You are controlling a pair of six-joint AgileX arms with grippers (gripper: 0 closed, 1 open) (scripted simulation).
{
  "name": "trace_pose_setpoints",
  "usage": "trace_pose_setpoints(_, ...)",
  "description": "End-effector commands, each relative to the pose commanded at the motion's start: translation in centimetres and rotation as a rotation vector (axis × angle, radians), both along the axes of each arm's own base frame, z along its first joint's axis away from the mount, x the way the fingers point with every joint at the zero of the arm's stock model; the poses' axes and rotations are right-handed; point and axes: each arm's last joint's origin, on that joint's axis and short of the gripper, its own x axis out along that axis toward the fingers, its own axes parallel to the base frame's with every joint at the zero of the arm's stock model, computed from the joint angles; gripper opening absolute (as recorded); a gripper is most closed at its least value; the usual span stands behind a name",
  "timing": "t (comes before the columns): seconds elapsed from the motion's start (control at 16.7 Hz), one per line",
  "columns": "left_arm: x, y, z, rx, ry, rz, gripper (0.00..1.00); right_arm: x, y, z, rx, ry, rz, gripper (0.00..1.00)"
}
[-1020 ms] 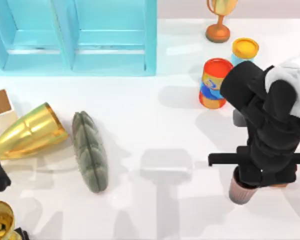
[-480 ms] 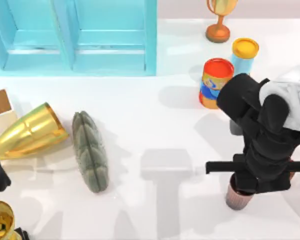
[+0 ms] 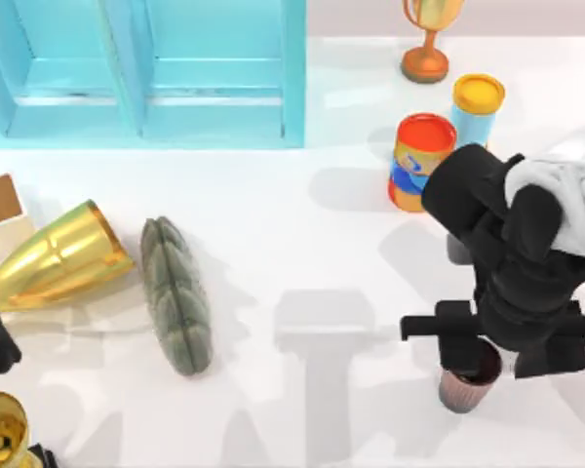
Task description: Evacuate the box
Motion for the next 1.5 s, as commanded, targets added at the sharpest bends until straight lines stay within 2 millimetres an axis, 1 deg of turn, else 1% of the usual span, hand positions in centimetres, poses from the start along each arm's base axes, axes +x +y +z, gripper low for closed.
trace_pose_setpoints(0.18,0.0,0.0,0.0,0.0,0.0,0.0,1.0,0.0,0.0,0.0,0.0,0.0,0.0,0.98)
trace_pose_setpoints(0.24,0.0,0.0,0.0,0.0,0.0,0.0,1.0,0.0,0.0,0.0,0.0,0.0,0.0,1.0)
trace_pose_setpoints(0.72,0.0,0.0,0.0,0.0,0.0,0.0,1.0,0.0,0.0,0.0,0.0,0.0,-0.001,1.0)
trace_pose_setpoints(0.84,0.0,0.0,0.0,0.0,0.0,0.0,1.0,0.1,0.0,0.4,0.001,0.0,-0.001,1.0)
trace_pose_setpoints(1.02,0.0,0.0,0.0,0.0,0.0,0.0,1.0,0.4,0.3,2.5,0.001,0.001,0.0,1.0)
trace_pose_setpoints(1.38,0.0,0.0,0.0,0.0,0.0,0.0,1.0,0.2,0.1,8.6,-0.003,0.004,-0.001,1.0)
trace_pose_setpoints(1.5,0.0,0.0,0.0,0.0,0.0,0.0,1.0,0.0,0.0,9.8,-0.001,0.001,-0.001,1.0)
